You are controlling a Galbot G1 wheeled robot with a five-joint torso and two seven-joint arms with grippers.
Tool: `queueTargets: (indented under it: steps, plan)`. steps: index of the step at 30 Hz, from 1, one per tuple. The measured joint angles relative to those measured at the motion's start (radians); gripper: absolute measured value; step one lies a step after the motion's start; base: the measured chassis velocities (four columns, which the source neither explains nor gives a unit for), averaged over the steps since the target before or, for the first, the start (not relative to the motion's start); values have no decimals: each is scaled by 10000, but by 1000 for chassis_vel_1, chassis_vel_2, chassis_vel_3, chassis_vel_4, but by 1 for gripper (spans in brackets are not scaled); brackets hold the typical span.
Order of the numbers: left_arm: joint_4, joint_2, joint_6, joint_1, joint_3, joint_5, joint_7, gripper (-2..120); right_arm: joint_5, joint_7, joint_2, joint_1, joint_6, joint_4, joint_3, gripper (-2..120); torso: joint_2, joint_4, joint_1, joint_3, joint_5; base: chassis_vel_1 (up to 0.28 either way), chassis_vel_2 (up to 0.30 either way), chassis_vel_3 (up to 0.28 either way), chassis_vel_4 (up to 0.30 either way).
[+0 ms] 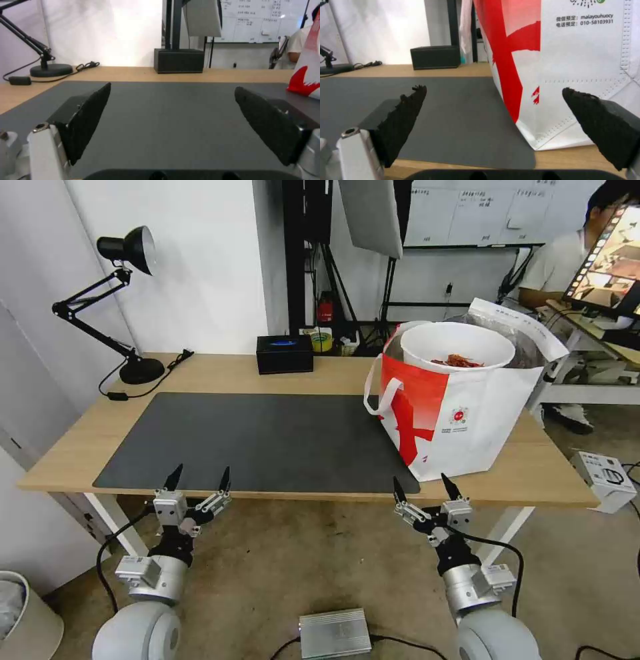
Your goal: Pick up the trash from the table and place it into the takeout bag.
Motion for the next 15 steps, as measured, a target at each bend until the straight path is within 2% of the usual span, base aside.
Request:
queueTargets:
  steps: [15]
  plan:
    - [113,-88,-110,6,51,157,59,100,0,0,0,0,0,0,0,100,0,0,1,0,0,0,0,0,0]
